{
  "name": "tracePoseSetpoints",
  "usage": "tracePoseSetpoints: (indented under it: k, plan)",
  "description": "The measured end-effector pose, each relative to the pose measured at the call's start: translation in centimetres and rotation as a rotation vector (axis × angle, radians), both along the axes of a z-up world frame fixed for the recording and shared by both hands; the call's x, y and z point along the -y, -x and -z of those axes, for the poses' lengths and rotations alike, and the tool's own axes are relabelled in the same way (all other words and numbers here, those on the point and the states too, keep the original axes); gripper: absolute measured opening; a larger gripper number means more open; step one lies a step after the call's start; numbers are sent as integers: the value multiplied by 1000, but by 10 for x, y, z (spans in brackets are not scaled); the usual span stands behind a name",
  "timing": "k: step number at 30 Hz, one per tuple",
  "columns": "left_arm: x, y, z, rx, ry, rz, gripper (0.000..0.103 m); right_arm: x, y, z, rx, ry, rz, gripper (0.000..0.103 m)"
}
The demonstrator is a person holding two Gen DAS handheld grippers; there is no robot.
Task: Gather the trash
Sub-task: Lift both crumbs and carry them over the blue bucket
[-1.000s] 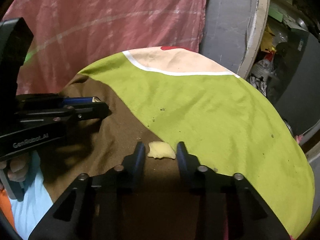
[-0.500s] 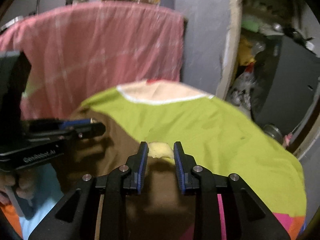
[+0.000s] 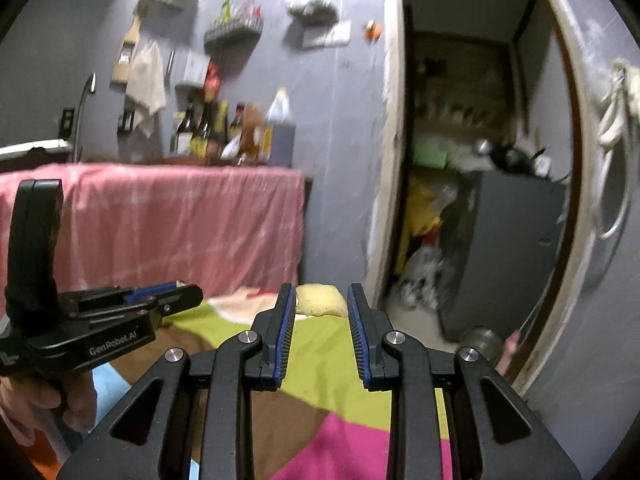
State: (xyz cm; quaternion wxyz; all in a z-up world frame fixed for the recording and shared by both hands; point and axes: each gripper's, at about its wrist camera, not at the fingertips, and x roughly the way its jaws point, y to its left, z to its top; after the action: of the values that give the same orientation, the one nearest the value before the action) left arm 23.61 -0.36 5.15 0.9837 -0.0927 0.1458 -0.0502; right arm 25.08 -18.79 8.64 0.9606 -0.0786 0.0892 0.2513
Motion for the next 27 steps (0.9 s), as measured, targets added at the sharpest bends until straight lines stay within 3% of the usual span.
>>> tracePoseSetpoints:
  k: [13, 17, 27]
  plan:
    - [95, 44, -43, 226, -10, 90, 14, 81, 62, -33, 236, -39, 230, 24]
    - [124, 53, -50, 260, -8, 123, 14, 108, 78, -35, 281, -34, 296, 24]
    - [195, 64, -48, 280, -16, 199, 14, 174, 99, -28, 294, -49, 414, 24]
